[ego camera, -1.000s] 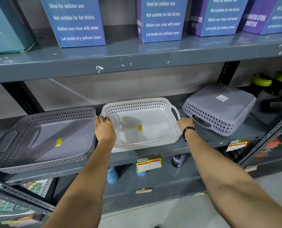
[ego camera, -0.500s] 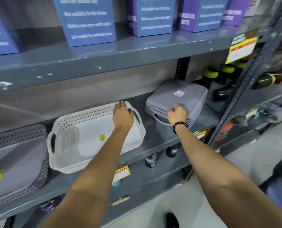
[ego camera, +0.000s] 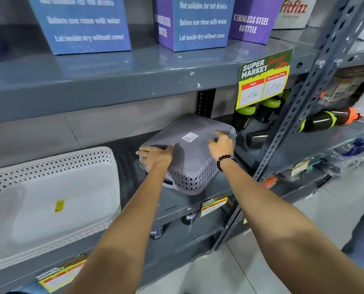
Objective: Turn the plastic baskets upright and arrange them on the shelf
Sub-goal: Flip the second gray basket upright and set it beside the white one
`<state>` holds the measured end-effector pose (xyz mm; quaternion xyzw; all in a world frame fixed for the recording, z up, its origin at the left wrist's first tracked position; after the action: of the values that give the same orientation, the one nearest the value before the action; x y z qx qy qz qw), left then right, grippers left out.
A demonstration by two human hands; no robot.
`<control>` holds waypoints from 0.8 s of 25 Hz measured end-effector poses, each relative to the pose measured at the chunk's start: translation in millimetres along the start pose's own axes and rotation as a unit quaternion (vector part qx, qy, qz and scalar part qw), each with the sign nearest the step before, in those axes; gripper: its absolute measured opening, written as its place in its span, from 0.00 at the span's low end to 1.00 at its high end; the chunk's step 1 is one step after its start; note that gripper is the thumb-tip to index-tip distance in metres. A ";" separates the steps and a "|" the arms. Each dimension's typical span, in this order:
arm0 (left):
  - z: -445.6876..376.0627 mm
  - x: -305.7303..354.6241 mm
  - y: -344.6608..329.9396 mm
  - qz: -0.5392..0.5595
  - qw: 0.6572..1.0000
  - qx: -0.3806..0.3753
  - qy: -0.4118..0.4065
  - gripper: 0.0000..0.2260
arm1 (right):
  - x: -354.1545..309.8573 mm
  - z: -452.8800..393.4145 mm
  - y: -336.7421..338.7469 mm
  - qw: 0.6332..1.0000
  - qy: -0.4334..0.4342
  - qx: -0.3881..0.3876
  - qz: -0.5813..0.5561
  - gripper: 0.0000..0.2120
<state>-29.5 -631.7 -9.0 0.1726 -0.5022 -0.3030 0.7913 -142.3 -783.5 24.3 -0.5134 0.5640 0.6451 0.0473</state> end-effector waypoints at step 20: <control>-87.9 -18.9 38.6 0.116 0.988 -0.073 0.065 0.41 | 13.1 -53.8 -25.7 0.993 0.005 -0.050 0.107 0.27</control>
<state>55.5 -592.9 -38.0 0.0739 -0.4427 -0.2330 0.8627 -99.1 -822.8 6.3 -0.4554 0.5831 0.6708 -0.0506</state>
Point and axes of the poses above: each hand's wrist, its own z-axis away from the middle knuckle, its own y-axis out of the back of the hand, x = y × z, the point moved 3 cm from there along -z, towards the middle knuckle, and after that the axes turned 10 degrees about y, right-handed, at the moved point
